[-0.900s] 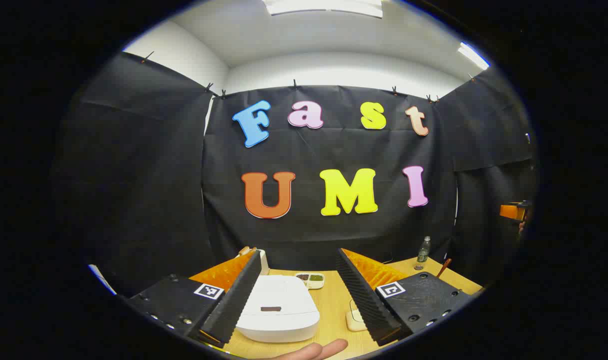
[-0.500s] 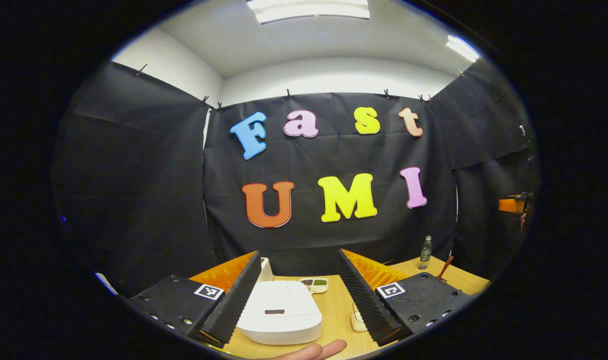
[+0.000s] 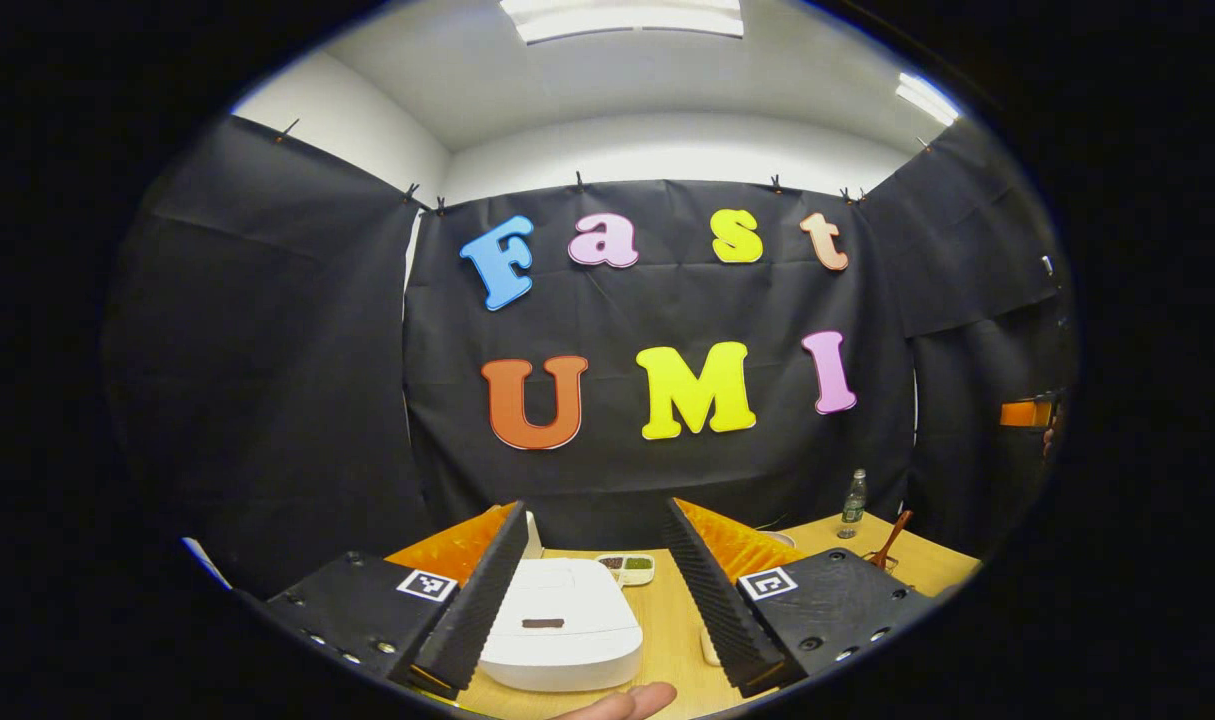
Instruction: Close the left gripper, press the button to open the rice cooker; take a wooden spoon from the chopstick holder with the right hand, scoop a spoonful of rice and pour it into the rice cooker, then put the wooden spoon back into the chopstick holder.
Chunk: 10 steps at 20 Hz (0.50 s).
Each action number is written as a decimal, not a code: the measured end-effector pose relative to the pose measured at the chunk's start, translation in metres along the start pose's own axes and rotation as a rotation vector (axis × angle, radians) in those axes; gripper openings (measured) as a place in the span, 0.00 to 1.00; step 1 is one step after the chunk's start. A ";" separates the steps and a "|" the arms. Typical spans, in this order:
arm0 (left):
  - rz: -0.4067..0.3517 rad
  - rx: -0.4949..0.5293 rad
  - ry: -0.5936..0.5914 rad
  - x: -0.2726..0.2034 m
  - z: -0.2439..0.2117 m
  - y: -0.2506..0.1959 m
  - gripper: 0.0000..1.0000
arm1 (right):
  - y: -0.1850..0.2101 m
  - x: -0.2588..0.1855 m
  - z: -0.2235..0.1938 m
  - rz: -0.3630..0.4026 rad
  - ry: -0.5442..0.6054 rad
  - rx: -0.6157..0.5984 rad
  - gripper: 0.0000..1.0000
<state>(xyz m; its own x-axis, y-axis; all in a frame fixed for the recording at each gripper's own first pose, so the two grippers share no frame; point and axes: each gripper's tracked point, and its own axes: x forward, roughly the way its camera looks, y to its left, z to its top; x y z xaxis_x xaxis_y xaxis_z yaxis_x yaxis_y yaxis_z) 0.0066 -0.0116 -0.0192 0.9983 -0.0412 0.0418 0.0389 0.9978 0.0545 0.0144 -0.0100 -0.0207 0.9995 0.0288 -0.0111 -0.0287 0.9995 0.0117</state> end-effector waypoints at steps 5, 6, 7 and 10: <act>0.066 0.020 0.027 0.018 -0.021 0.026 0.68 | -0.020 0.012 0.002 -0.036 -0.031 -0.015 1.00; 0.051 0.009 0.055 0.021 -0.029 0.023 0.65 | -0.022 0.014 0.002 -0.039 -0.039 -0.013 1.00; 0.037 -0.001 0.068 0.026 -0.033 0.021 0.64 | -0.027 0.014 0.006 -0.048 -0.060 -0.005 1.00; 0.054 -0.042 0.143 0.036 -0.056 0.035 0.29 | -0.035 0.021 0.009 -0.064 -0.089 0.008 1.00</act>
<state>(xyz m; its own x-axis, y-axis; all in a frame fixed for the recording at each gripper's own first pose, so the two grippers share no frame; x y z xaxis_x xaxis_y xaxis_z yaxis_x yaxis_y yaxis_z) 0.0465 0.0247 -0.0715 0.9949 0.0174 -0.0989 -0.0161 0.9998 0.0145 0.0369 -0.0441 -0.0127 0.9964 -0.0365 0.0771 0.0349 0.9991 0.0220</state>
